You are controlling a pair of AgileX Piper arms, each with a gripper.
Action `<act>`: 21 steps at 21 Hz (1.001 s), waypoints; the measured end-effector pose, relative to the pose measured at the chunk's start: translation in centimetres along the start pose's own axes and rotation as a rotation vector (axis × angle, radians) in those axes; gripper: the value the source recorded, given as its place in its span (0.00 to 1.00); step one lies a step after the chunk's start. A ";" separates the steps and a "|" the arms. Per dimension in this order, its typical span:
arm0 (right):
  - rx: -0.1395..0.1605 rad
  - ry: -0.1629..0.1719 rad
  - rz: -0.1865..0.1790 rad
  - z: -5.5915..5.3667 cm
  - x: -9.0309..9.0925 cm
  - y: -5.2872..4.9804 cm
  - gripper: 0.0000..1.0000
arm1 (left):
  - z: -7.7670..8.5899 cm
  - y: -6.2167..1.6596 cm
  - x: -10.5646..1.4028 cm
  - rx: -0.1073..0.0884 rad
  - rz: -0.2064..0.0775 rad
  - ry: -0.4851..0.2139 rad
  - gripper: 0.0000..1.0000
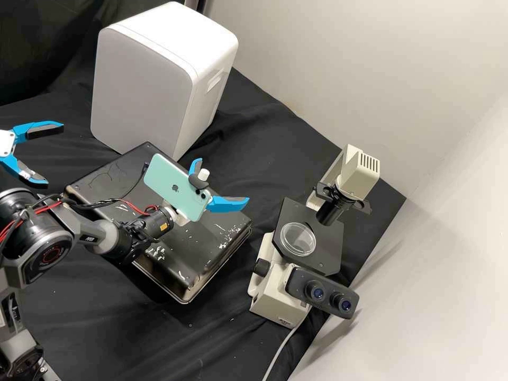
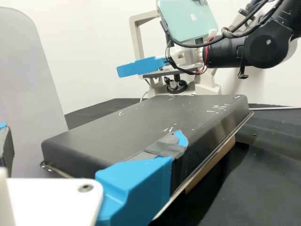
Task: Place the petri dish on the bench
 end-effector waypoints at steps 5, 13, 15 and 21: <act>0.000 0.000 0.000 0.0 0.0 0.0 1.00 | 0.0 0.00 0.0 -0.006 0.000 0.000 1.00; -0.009 -0.027 0.032 1.5 -0.6 0.8 1.00 | 0.1 -0.03 0.0 -0.007 -0.001 -0.009 1.00; -0.004 -0.045 0.047 2.4 -1.1 1.3 1.00 | 0.2 -0.04 0.0 -0.007 -0.001 -0.014 1.00; 0.003 -0.090 0.086 4.5 -2.0 2.7 1.00 | 0.4 -0.03 0.1 -0.006 0.000 -0.022 1.00</act>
